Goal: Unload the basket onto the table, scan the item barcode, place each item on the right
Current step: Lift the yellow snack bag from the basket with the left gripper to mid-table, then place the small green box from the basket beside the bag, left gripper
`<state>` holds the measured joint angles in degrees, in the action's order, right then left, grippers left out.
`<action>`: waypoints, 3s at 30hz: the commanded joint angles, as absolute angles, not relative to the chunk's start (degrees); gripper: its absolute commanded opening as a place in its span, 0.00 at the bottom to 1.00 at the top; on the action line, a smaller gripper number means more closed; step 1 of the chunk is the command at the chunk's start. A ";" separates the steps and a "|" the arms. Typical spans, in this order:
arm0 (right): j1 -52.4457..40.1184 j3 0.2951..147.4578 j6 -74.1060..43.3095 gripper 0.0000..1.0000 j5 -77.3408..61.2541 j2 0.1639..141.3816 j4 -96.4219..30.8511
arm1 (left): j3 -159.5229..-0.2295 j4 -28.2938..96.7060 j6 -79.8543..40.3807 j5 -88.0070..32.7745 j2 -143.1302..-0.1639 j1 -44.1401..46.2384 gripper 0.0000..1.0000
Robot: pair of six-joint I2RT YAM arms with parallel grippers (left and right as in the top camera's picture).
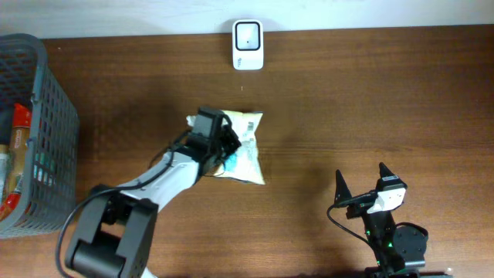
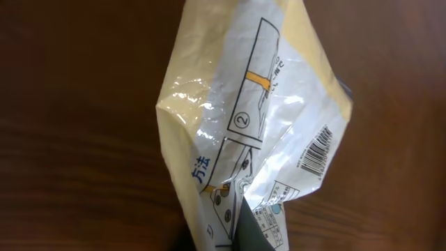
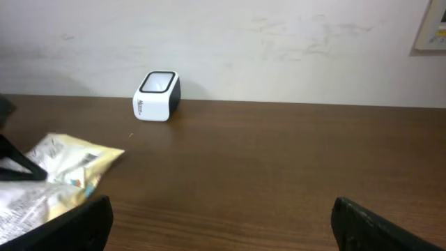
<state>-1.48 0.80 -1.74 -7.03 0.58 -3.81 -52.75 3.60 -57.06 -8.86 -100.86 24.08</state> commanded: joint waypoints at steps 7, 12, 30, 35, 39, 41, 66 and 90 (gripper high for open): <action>-1.52 0.32 -2.37 0.99 -7.51 0.21 -3.79 | -52.75 -14.59 -64.64 -2.42 -107.90 35.92 0.00; -1.52 0.32 -2.37 0.99 -7.51 0.21 -3.79 | -52.88 -16.78 -61.32 -2.15 -108.64 36.05 0.99; -1.52 0.32 -2.37 0.99 -7.51 0.21 -3.79 | -95.02 43.53 -4.97 7.20 -80.88 -19.11 0.97; -1.52 0.32 -2.37 0.99 -7.51 0.21 -3.79 | -94.50 45.95 -5.96 7.75 -83.99 -37.67 0.86; -1.52 0.32 -2.37 0.99 -7.51 0.21 -3.79 | -92.75 47.62 -2.39 7.79 -90.89 -42.17 0.72; -1.52 0.32 -2.37 0.99 -7.51 0.21 -3.79 | -92.75 51.48 1.63 7.77 -95.46 -42.46 0.65; -1.52 0.32 -2.37 0.99 -7.51 0.21 -3.79 | -94.65 58.00 6.76 -0.99 -119.20 -42.44 0.08; -1.52 0.32 -2.37 0.99 -7.51 0.21 -3.79 | -93.12 56.84 -5.28 -24.60 -108.20 12.32 0.00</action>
